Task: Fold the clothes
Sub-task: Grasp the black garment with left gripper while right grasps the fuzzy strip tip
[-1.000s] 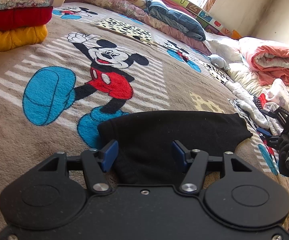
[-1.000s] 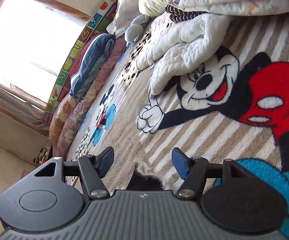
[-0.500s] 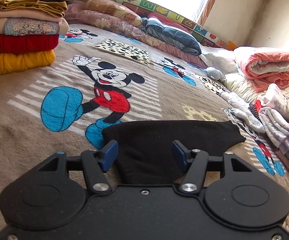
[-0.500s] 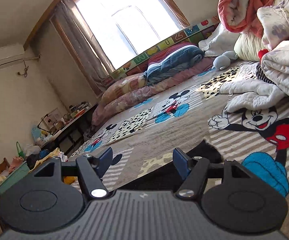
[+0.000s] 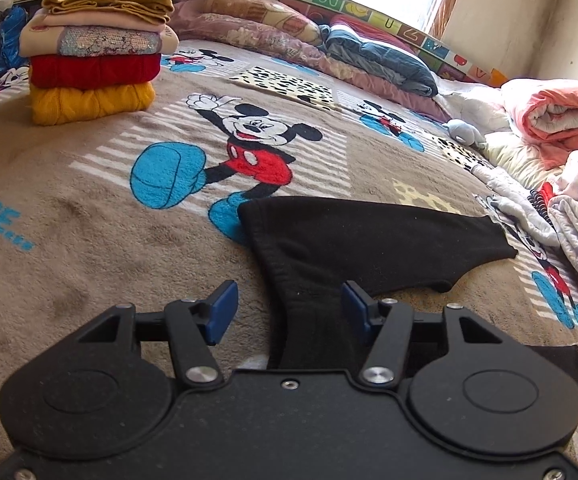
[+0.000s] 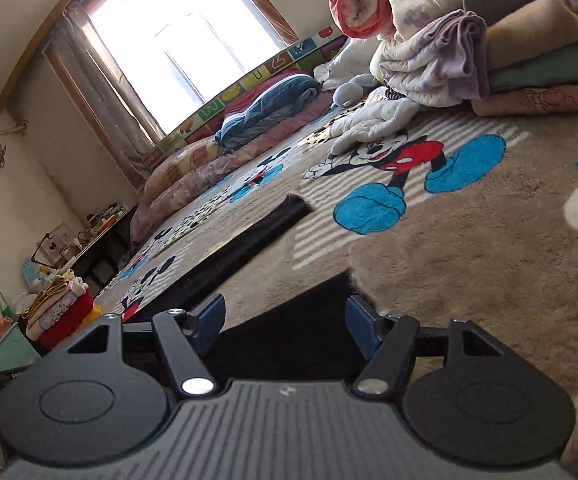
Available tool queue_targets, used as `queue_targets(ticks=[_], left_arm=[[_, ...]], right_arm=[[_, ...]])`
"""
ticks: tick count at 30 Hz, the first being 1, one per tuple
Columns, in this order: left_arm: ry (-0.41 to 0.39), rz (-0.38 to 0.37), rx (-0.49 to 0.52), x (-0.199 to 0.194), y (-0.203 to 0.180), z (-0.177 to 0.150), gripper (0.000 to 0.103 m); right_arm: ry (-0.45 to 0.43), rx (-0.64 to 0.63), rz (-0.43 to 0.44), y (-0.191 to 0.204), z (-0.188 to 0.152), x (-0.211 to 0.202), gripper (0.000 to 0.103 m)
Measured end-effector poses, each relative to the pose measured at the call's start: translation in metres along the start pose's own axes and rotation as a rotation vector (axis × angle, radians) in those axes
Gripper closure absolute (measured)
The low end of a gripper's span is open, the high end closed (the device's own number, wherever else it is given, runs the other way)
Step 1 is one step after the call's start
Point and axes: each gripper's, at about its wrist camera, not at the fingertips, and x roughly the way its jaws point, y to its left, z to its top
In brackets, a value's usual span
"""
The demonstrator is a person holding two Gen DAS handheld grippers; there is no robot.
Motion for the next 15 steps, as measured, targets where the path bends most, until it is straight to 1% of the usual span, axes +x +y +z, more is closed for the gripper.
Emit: queue_targets(ticks=[3,4,6,8,11,12,13,14,15], left_arm=[[-0.006,0.012,0.007,0.013,0.0,0.016,0.048],[-0.003,0.018,0.005,0.019,0.001,0.022,0.05],[0.037,0.037,-0.024,0.037,0.009,0.031,0.054],[0.076,0.056,-0.049,0.056,0.016,0.039,0.058],[0.112,0.067,-0.087,0.079,0.026,0.047,0.064],[0.121,0.061,-0.105,0.085,0.029,0.048,0.07],[0.121,0.052,-0.112,0.089,0.031,0.049,0.082],[0.121,0.045,-0.118,0.092,0.033,0.05,0.088],[0.116,0.042,-0.115,0.094,0.033,0.051,0.089]], right_arm=[[-0.019,-0.043,0.028,0.006,0.002,0.001,0.035],[-0.025,-0.058,0.038,0.008,0.002,0.002,0.035],[-0.025,-0.096,0.046,0.01,0.002,0.006,0.035],[-0.009,-0.136,0.014,0.009,0.0,0.016,0.035],[-0.004,-0.086,-0.016,0.002,0.002,0.025,0.035],[-0.002,-0.076,-0.02,-0.001,0.003,0.028,0.035],[0.001,-0.065,-0.024,-0.003,0.004,0.031,0.035],[0.003,-0.055,-0.028,-0.006,0.006,0.034,0.035],[0.006,-0.044,-0.033,-0.009,0.007,0.037,0.035]])
